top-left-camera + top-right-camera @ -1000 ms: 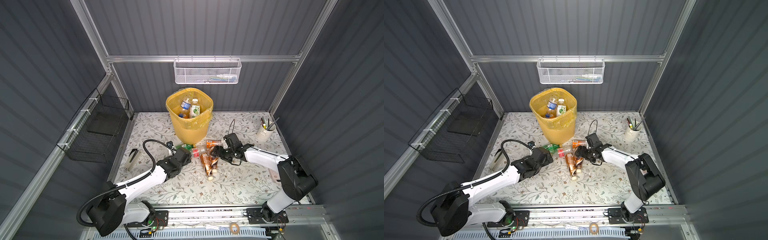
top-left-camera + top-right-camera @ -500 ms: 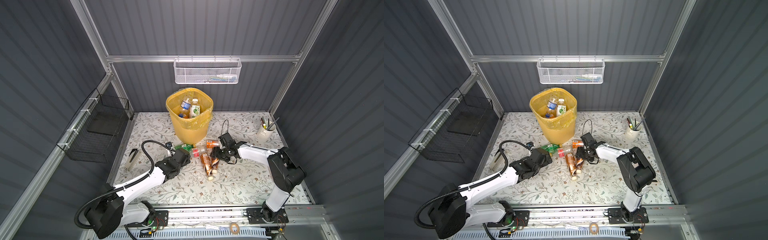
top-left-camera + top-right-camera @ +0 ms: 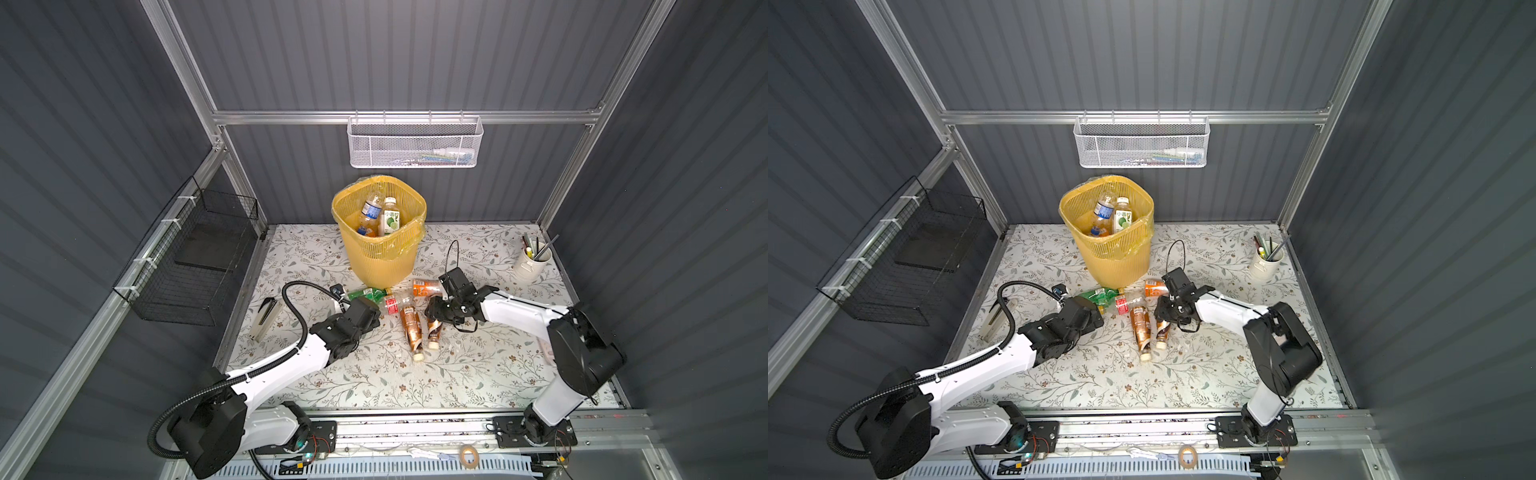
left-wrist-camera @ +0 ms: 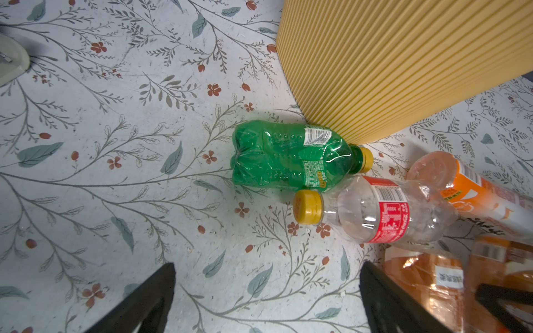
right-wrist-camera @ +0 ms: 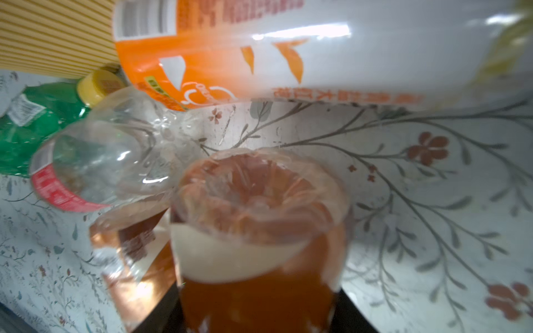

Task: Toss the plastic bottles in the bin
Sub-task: 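Close the right gripper on a brown Nescafe bottle, then lift the Nescafe bottle over the bin and open the right gripper, then lower the left gripper onto the other Nescafe bottle while the right arm draws back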

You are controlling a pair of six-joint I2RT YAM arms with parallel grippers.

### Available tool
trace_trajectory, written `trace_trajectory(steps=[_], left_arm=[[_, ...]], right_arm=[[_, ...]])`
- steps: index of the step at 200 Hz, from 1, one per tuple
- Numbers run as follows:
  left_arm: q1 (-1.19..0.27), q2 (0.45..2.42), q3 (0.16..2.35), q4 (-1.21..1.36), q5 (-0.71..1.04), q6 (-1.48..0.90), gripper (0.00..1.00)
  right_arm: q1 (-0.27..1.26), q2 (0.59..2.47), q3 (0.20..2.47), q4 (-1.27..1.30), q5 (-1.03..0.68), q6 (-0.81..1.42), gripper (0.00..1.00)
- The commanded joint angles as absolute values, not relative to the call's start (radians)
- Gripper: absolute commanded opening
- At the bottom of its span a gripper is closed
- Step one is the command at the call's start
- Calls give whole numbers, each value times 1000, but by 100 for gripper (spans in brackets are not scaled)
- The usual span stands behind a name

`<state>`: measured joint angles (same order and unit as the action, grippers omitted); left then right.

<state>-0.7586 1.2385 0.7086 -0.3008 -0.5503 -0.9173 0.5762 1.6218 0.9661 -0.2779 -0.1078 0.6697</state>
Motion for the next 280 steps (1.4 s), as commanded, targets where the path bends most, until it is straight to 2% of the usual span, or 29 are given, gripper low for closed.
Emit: trace_trajectory(steps=[1,31,53,83,118,132,159,180,185,193,197,217,251,280], left_arm=[[-760,1225,692,-330,-574,-936,99],[-761,1221,689,-330,-580,-936,99],[-760,1216,681,-314,-580,-923,100],[-761,1221,653,-253,-537,-910,99],[-774,1235,657,-237,-524,-895,99],[-783,1236,661,-230,-524,-885,100],[-793,1252,670,-227,-519,-882,100],[-799,1268,679,-229,-512,-882,99],[-801,1271,683,-234,-512,-882,99],[-805,1272,689,-244,-516,-880,99],[-805,1273,692,-250,-520,-880,99],[-819,1255,701,-273,-564,-878,99],[-867,1241,732,-252,-608,-835,99],[-938,1287,792,-237,-641,-794,99]], right_arm=[[565,1510,941,-270,-56,661,50],[492,1341,940,-249,-50,654,51],[382,1233,981,-208,-97,661,51],[318,1268,1253,-247,-175,596,54],[321,1464,1579,-163,-325,657,54],[343,1594,1732,-153,-439,700,55],[420,1893,2169,-361,-535,656,60],[434,2130,2518,-574,-532,633,69],[432,2167,2593,-614,-527,629,74],[429,2206,2679,-671,-499,619,89],[427,2211,2706,-689,-486,612,92],[414,2119,2598,-663,-409,584,99],[399,1771,2049,-348,-251,565,99],[377,1547,1693,-194,-178,541,99]])
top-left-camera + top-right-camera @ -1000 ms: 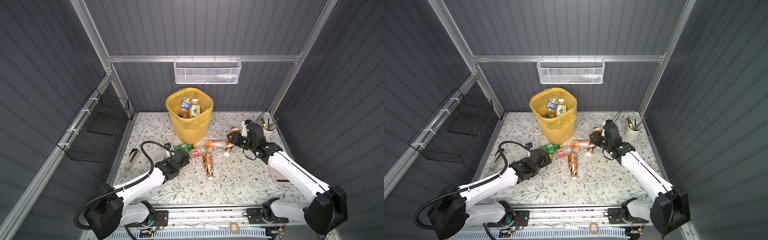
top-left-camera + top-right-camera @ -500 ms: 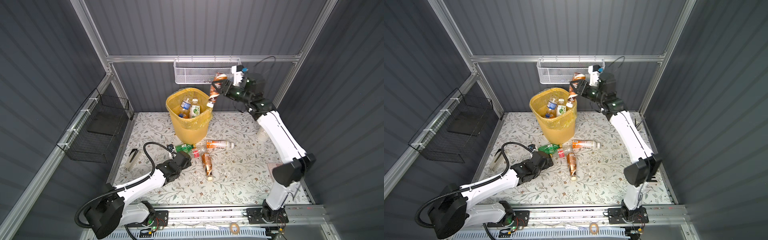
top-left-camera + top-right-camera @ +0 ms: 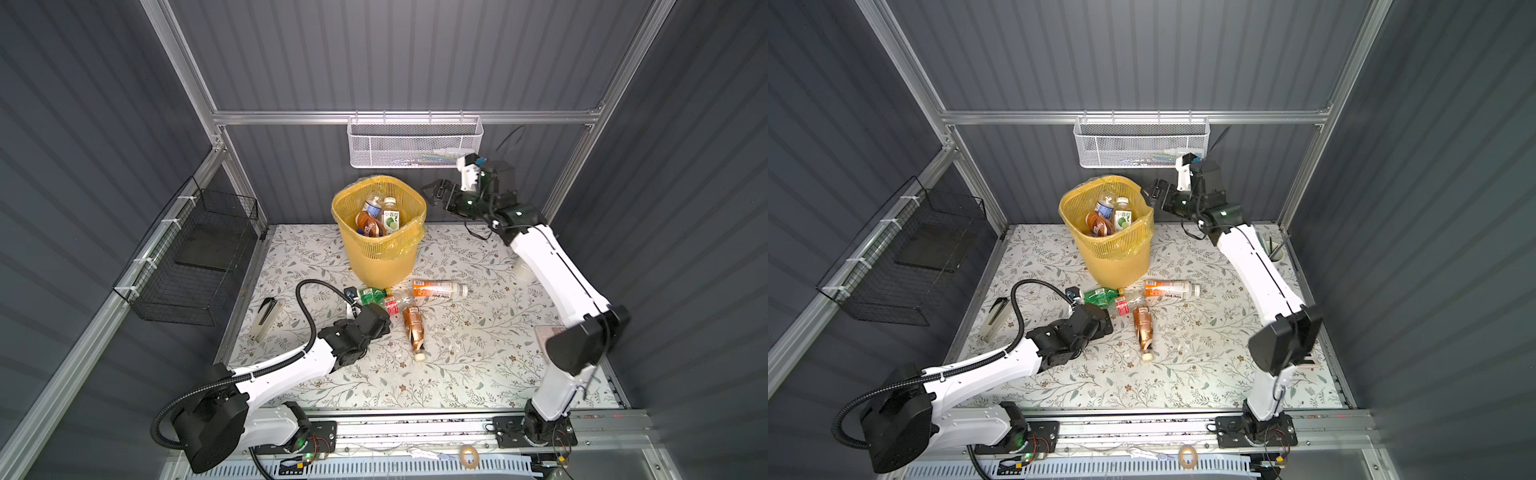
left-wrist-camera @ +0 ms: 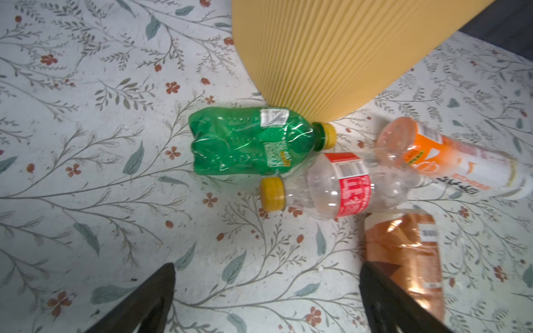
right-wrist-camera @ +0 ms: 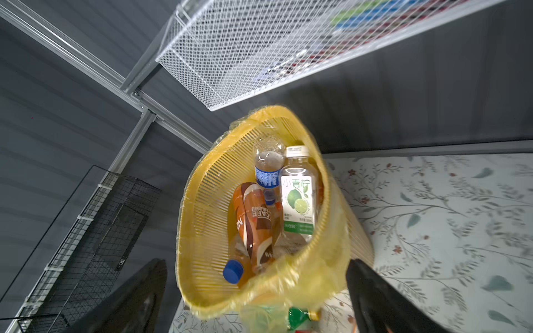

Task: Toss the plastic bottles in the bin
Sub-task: 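Lower the left gripper onto the other Nescafe bottle while the right arm draws back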

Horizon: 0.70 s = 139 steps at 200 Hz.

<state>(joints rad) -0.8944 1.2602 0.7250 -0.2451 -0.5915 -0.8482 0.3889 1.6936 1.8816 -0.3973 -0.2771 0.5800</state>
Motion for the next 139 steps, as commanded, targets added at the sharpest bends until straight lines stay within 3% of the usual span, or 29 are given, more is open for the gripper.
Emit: trace_trajectory(steps=[1,85,139], left_arm=[[-939,1289,794,-237,-640,-794,99],[-1040,1597,958,-182,-477,-809,99],[-1042,1727,1039,-196,-440,-810,96]], right_arm=[[377,1541,1682,-191,-176,542,99],[186,1127,879,-63,-161,652,99],[108,971,617,-24,-164,689,99]])
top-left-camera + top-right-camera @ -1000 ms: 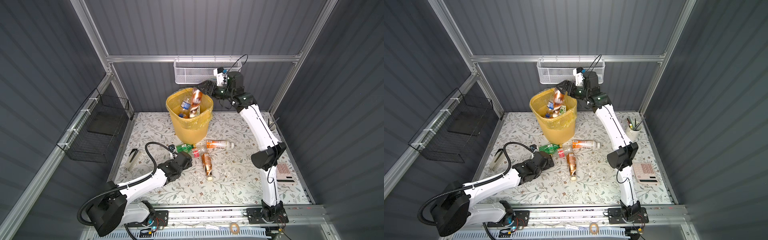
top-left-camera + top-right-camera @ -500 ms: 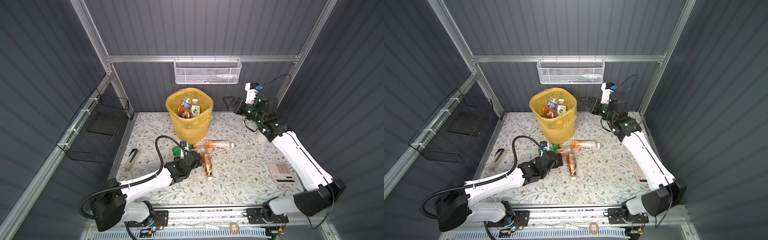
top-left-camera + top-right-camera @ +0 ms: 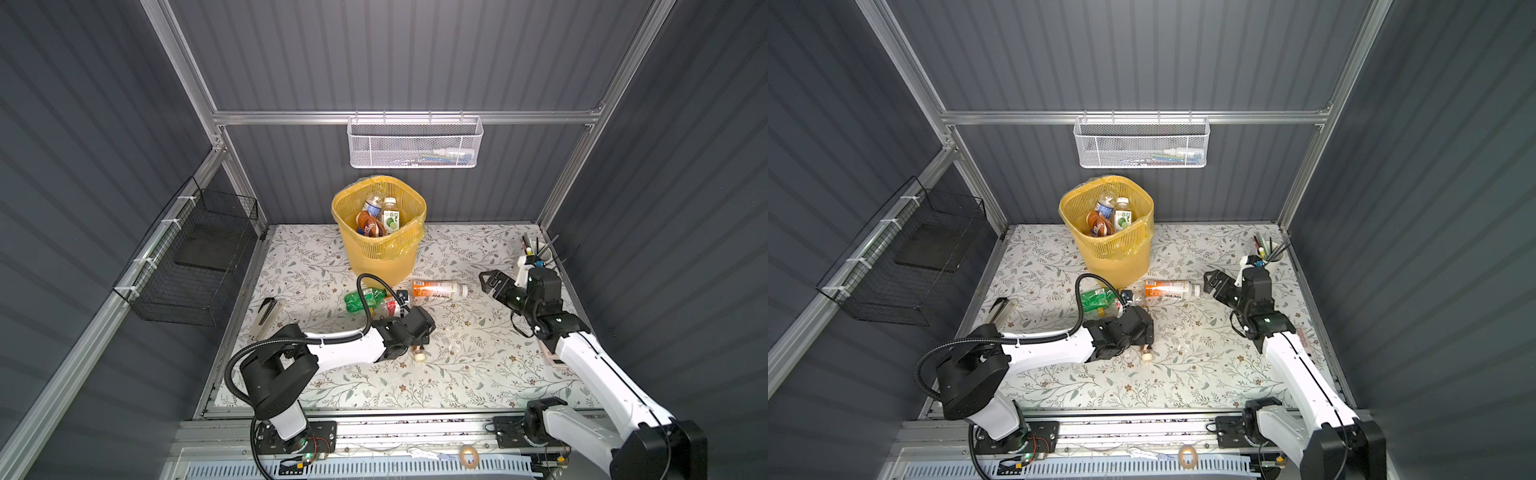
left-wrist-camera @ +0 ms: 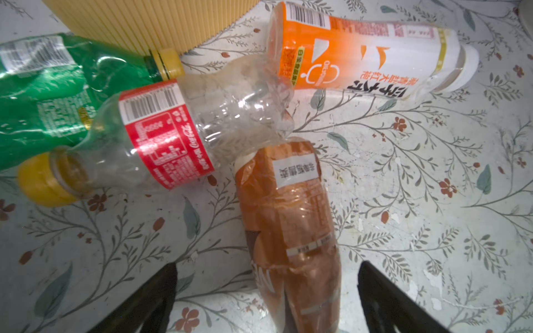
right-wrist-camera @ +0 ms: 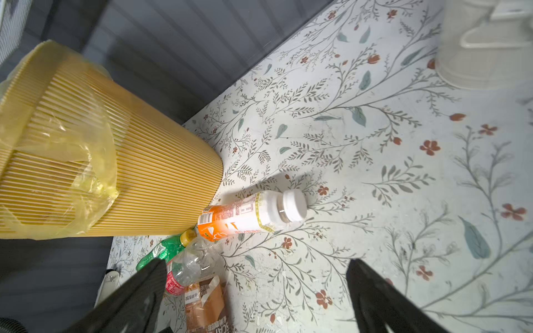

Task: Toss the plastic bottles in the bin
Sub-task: 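Lower the left gripper onto the other Nescafe bottle while the right arm draws back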

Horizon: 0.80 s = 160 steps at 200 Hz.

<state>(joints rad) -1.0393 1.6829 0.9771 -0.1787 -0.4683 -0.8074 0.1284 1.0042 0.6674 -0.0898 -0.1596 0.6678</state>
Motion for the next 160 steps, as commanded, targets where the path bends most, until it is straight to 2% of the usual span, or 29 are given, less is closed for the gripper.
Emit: trace_trajectory(steps=[1,56,93,132,160], left_arm=[[-1042,1729,1042,-197,-439,-809,96],[-1041,1830,1118,-241,-422,-789,87],[-1042,1856,1114,-246,-383,-789,69],[-1042,1787,1064,-190,-400,-766,55],[-1044,1660,996,-68,-396,-706,48]], right_arm=[[107,970,616,-24,-165,690,99],[69,976,596,-42,-184,677,99],[45,969,594,-61,-187,684,99],[40,939,539,-37,-186,726,99],[35,906,508,-37,-168,741,99]])
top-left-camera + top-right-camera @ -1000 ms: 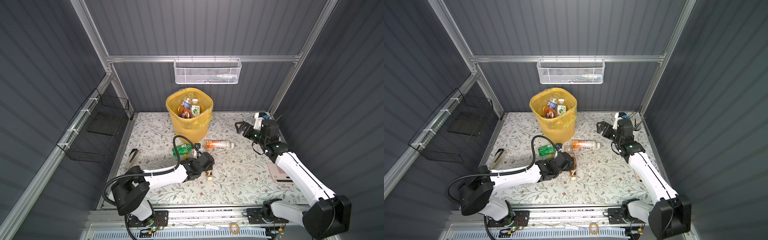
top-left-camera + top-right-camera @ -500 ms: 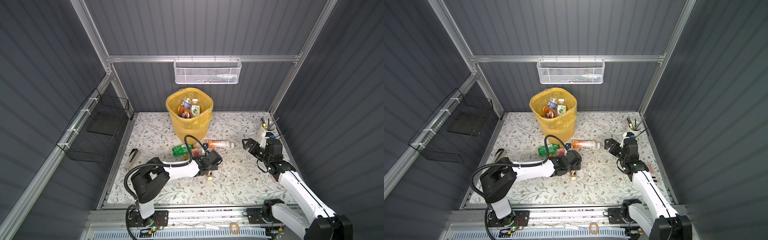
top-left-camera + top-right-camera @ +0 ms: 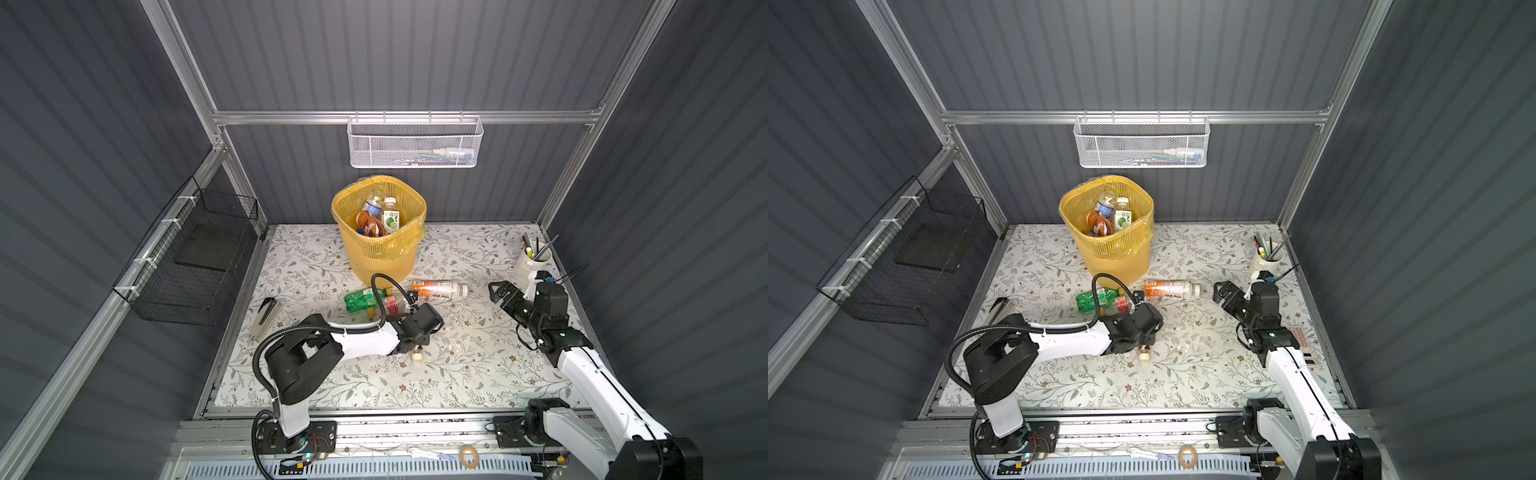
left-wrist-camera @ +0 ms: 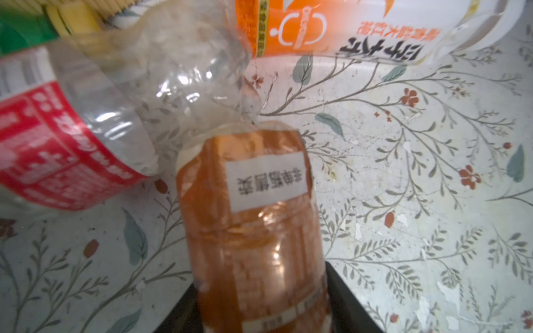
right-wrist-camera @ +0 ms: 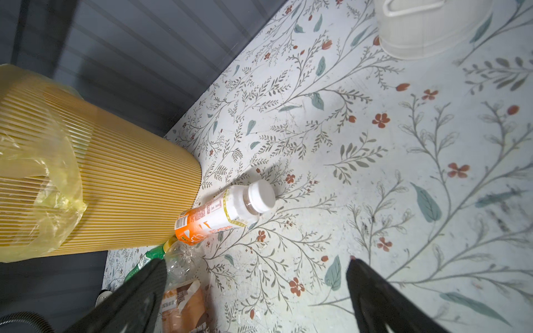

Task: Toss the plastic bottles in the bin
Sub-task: 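Lower the left gripper onto the other Nescafe bottle while the right arm draws back, then lift the Nescafe bottle over the bin and open the left gripper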

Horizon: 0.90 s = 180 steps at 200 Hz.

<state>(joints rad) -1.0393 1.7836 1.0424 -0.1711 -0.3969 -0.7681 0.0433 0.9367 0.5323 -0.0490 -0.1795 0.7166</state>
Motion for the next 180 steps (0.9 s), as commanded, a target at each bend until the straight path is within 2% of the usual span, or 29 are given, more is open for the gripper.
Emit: trace_trajectory(steps=[1,72,109,124,140,154,180], left_arm=[[-1044,1651,993,-63,-397,-703,48],[-1098,1212,928,179,-633,-209,47],[-1085,1189,1091,222,-727,143,46],[-1021,1224,1183,183,-676,188,46],[-872,1272,1272,116,-515,116,45],[-764,1350,1361,65,-452,86,45],[-593,1555,1662,-186,-300,-12,54]], right_arm=[[35,905,507,-38,-168,741,99],[20,874,481,-34,-150,746,99],[19,879,481,-15,-169,759,99],[18,879,484,-14,-173,761,99],[18,878,484,-15,-182,764,99],[17,878,483,-14,-194,769,99],[17,873,483,-18,-208,767,99]])
